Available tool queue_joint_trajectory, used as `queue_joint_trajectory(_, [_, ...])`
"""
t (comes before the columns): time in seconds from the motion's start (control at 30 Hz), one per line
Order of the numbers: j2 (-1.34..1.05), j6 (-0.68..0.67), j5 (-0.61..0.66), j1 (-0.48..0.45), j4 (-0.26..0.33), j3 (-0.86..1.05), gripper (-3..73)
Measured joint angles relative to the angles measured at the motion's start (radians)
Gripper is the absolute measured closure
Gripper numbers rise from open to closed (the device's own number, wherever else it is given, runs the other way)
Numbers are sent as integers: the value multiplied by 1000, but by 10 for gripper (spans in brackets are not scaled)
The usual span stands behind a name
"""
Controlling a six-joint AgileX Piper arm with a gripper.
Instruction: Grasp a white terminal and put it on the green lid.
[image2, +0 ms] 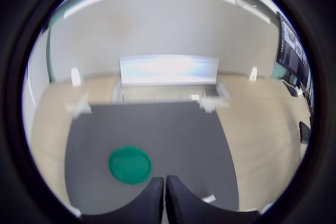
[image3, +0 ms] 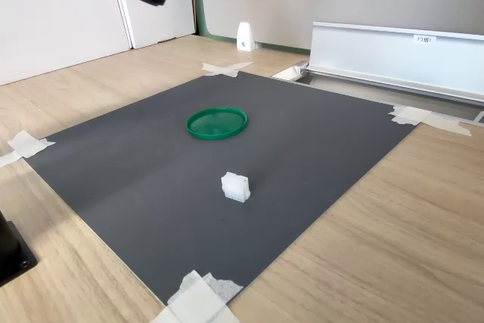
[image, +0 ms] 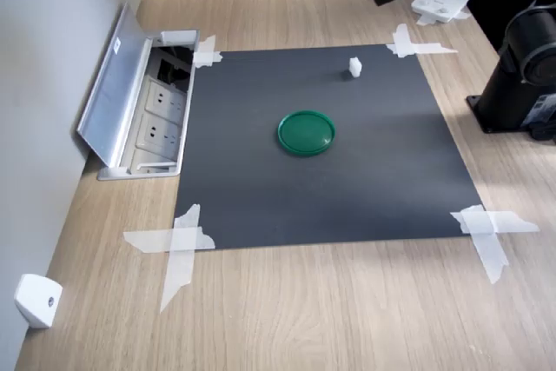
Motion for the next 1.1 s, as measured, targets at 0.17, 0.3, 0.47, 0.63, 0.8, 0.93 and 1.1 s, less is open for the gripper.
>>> queue_joint_trajectory(0.17, [146,-104,169,0,3,-129,704])
queue_joint_trajectory(0.3, [254,-271,311,-10,45,-216,704])
queue_joint_trajectory(0.47, [328,-477,459,-139,153,-277,670])
queue_joint_trajectory(0.63, [356,-678,522,-293,151,-286,498])
queue_joint_trajectory(0.8, [361,-799,524,-416,118,-287,188])
queue_joint_trajectory(0.93, [363,-864,527,-471,115,-288,15])
queue_joint_trajectory(1.1, [408,-930,530,-492,113,-334,-26])
